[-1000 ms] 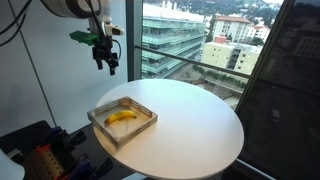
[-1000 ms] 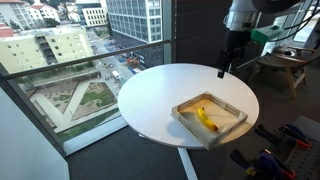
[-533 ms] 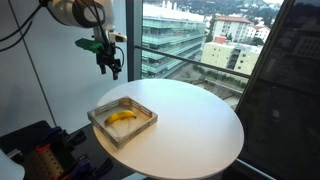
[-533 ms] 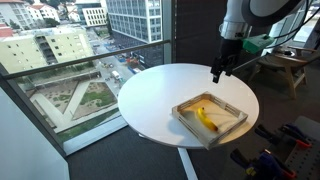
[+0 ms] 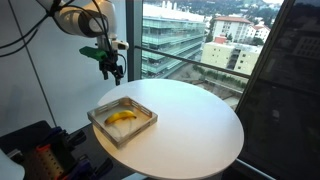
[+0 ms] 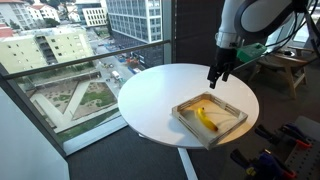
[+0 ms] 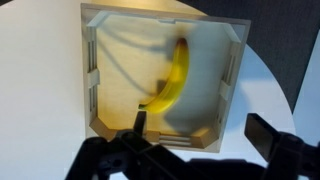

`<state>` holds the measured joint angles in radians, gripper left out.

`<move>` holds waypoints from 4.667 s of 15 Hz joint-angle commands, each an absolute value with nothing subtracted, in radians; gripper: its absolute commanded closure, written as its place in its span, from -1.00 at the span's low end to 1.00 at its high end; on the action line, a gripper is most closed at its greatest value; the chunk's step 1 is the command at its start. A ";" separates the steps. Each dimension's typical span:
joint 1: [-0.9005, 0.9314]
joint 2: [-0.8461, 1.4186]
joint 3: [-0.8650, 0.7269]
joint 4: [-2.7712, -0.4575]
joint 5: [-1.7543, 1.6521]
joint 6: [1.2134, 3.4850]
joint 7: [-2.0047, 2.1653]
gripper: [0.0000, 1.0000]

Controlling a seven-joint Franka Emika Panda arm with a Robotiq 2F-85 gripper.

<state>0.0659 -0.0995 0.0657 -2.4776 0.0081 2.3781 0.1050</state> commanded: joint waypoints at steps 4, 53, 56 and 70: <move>0.060 -0.029 0.070 -2.456 -0.052 2.423 0.177 -1.00; 0.163 0.300 -0.039 -2.306 -0.142 2.579 0.556 -1.00; 0.164 0.303 -0.040 -2.306 -0.141 2.579 0.556 -1.00; 0.149 0.308 -0.027 -2.340 -0.080 2.643 0.535 -1.00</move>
<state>0.1541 0.3175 -0.0284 -2.3162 -0.1217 2.6064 0.5588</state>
